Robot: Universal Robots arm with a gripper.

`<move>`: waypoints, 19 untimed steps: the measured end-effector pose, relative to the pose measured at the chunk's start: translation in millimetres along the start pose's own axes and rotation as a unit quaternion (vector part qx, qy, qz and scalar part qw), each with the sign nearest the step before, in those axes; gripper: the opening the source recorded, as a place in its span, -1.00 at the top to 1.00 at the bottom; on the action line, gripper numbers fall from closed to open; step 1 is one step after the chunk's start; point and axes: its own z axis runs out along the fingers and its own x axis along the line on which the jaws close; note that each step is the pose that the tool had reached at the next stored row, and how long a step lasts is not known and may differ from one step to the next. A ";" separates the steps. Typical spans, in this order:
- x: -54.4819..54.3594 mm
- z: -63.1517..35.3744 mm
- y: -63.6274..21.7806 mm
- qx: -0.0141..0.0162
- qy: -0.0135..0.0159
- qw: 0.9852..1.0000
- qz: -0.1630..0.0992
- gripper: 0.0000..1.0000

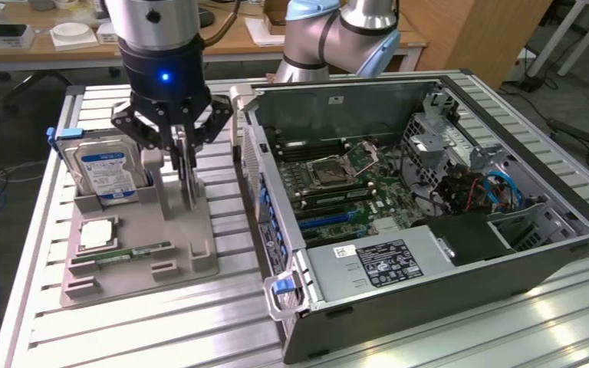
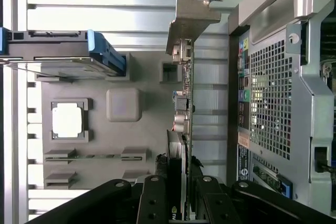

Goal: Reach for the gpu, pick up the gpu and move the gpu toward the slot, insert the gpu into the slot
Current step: 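Pick up the gpu and move the gpu toward the slot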

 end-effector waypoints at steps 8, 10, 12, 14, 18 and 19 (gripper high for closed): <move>-0.2 -16.9 0.9 0.000 0.000 1.000 0.000 0.47; -0.2 -20.7 1.1 0.000 0.000 1.000 0.000 0.47; -0.3 -24.6 1.4 0.000 0.000 1.000 0.000 0.47; -0.3 -28.0 1.6 0.000 0.000 1.000 0.000 0.47; -0.4 -35.0 1.9 0.000 0.000 1.000 0.000 0.47; -0.4 -36.8 2.0 0.000 0.000 1.000 0.000 0.47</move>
